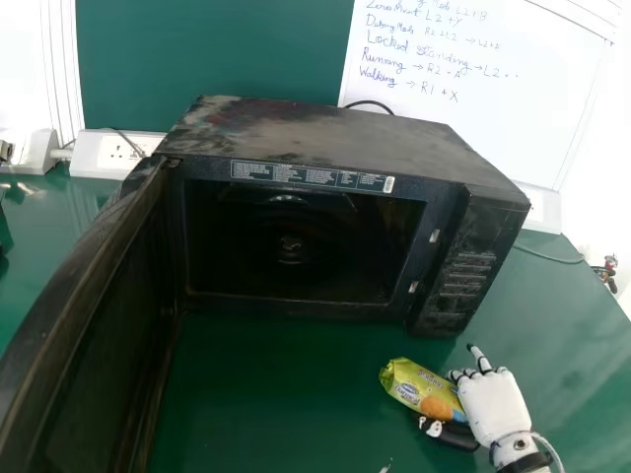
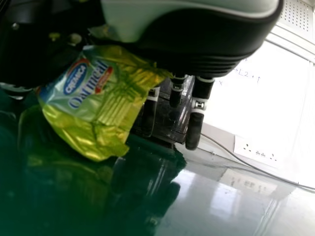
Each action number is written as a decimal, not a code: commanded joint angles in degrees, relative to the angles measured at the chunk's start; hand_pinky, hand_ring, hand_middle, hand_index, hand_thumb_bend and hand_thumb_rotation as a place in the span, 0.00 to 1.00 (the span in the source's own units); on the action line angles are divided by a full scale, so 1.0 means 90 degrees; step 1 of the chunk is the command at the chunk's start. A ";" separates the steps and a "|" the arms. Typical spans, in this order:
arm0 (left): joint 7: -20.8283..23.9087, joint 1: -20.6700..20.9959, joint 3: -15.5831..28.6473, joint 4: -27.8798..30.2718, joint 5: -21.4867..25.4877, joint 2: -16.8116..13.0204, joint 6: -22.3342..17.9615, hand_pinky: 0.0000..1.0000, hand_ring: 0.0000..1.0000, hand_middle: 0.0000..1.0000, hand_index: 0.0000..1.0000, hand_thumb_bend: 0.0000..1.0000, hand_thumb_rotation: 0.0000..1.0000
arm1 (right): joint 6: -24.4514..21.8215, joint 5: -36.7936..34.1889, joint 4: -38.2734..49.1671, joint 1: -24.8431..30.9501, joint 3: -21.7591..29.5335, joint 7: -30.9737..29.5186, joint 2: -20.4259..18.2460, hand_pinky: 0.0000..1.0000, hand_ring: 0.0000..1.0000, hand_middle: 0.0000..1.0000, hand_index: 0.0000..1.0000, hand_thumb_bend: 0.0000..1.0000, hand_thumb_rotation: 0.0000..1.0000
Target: Put biscuit inside oven
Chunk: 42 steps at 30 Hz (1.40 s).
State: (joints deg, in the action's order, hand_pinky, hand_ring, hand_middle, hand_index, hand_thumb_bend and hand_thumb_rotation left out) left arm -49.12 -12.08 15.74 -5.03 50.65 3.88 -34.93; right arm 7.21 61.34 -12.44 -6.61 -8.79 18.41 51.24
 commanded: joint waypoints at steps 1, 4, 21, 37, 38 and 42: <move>-0.0045 -0.0234 -0.0159 0.0068 0.0016 0.0644 -0.0007 0.90 0.93 0.96 0.90 0.95 0.62 | 0.0022 0.0056 -0.0198 0.0033 -0.0176 0.0147 -0.0043 0.27 0.41 0.57 0.65 0.89 0.14; -0.0038 -0.0257 -0.0201 0.0079 0.0052 0.0645 0.0000 0.89 0.93 0.96 0.90 0.95 0.62 | 0.0091 0.0018 -0.0275 -0.0013 -0.0238 0.0257 -0.0015 0.19 0.31 0.48 0.61 0.63 0.02; -0.0042 -0.0257 -0.0246 0.0082 0.0055 0.0588 -0.0082 0.90 0.94 0.96 0.90 0.94 0.63 | 0.0468 -0.0276 -0.0377 -0.0084 -0.0239 0.0507 0.0043 0.15 0.25 0.47 0.49 0.53 0.00; -0.0009 -0.0077 -0.0207 -0.0080 0.0057 0.0541 -0.0012 0.90 0.93 0.96 0.90 0.95 0.61 | 0.0393 -0.0832 0.0827 0.0178 0.0158 -0.0500 0.0202 0.18 0.26 0.47 0.48 0.53 0.00; -0.0021 -0.0056 -0.0200 -0.0109 0.0057 0.0537 -0.0021 0.90 0.94 0.96 0.90 0.95 0.61 | 0.0373 -0.0834 0.0959 0.0207 0.0203 -0.0589 0.0209 0.17 0.26 0.47 0.48 0.53 0.00; -0.0080 0.0010 -0.0203 -0.0181 0.0152 0.0527 0.0071 0.90 0.93 0.96 0.90 0.94 0.60 | 0.0438 -0.0974 0.1397 0.0261 0.0400 -0.0894 0.0185 0.16 0.26 0.47 0.49 0.53 0.00</move>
State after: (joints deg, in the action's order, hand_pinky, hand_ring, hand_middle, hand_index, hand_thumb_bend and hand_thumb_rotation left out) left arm -49.02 -11.80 14.53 -5.41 51.06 3.77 -35.31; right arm 10.91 53.54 -1.67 -4.90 -6.48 10.84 52.38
